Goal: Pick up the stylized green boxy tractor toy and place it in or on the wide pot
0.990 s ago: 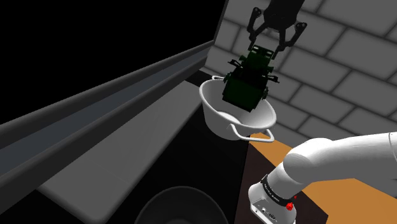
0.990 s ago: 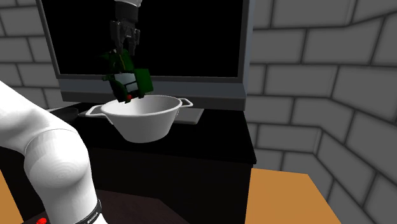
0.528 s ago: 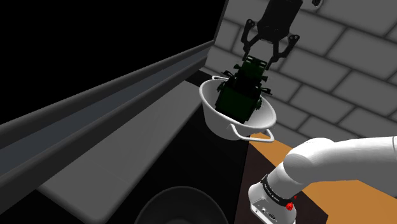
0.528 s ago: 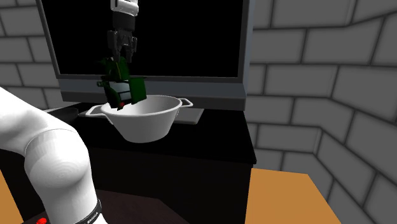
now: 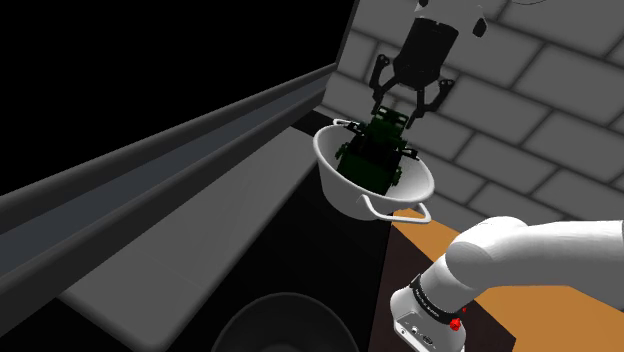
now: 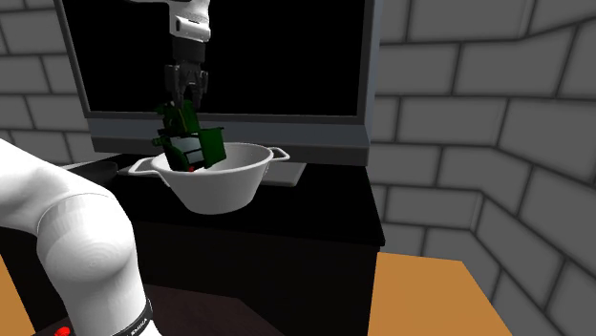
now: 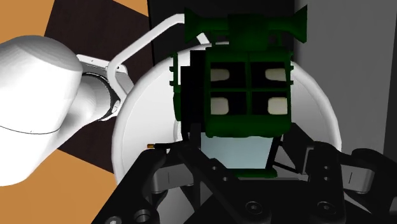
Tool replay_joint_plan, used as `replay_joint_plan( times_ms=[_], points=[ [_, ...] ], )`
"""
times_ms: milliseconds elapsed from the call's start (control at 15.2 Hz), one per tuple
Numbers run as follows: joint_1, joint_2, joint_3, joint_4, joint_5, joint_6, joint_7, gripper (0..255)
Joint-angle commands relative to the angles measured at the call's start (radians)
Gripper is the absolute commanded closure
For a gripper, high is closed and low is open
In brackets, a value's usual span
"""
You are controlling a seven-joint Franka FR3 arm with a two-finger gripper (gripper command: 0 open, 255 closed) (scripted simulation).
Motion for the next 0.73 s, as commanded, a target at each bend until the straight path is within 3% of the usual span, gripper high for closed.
replay_joint_plan(
  times_ms=[0,264,660],
  points=[
    [0.003,-0.014,0.005,-0.042,0.005,0.025,-0.005,255],
    [0.010,-0.035,0.010,-0.110,0.010,0.072,-0.014,255],
    [0.017,-0.033,0.006,-0.110,0.007,0.074,-0.011,255]
  ],
)
